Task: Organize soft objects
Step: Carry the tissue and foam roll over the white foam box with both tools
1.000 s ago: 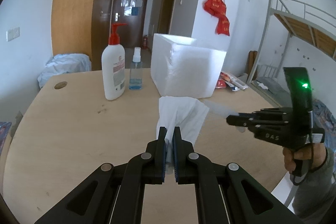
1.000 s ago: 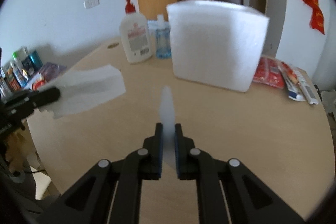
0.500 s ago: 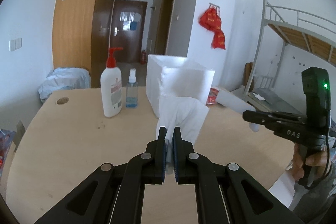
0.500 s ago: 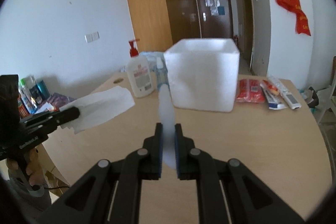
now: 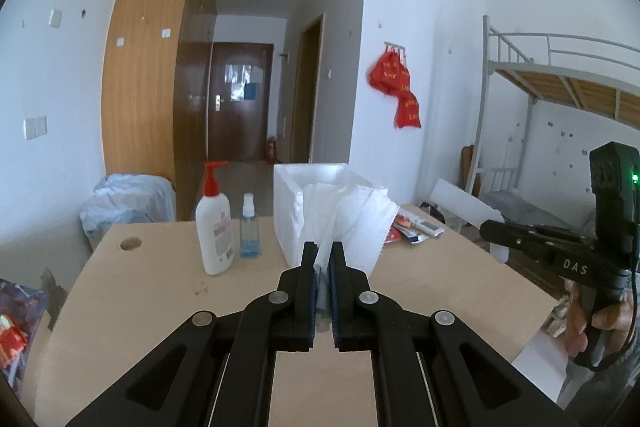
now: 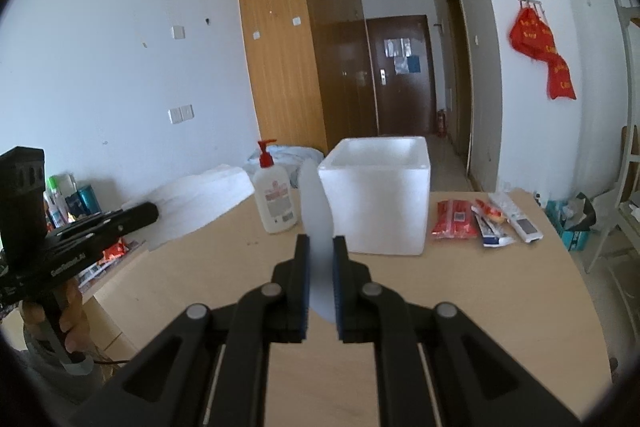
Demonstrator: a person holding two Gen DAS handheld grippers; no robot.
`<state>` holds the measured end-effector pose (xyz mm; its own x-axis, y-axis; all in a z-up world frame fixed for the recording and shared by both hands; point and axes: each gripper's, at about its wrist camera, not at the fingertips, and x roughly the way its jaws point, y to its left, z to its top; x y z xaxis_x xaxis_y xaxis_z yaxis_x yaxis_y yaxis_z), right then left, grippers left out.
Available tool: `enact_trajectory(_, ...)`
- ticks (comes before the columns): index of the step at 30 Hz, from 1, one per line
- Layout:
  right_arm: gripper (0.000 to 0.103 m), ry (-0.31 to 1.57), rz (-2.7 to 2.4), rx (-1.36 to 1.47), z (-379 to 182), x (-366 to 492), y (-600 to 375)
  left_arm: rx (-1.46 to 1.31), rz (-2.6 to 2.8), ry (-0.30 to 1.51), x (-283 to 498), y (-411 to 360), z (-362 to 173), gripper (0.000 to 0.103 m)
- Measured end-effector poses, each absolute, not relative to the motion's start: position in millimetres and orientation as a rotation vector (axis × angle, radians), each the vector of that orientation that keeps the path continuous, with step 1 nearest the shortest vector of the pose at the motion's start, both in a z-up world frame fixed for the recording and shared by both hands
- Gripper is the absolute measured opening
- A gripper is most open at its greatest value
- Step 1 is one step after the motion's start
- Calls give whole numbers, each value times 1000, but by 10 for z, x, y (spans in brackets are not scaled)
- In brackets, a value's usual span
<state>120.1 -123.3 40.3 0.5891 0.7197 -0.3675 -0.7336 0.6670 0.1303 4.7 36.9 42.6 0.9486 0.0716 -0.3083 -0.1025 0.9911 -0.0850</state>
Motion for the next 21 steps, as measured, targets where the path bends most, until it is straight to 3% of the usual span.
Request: enact_trajectory(21,12,372,851,-27,575,1286,-1174,-91,117,312,182,365,644,6)
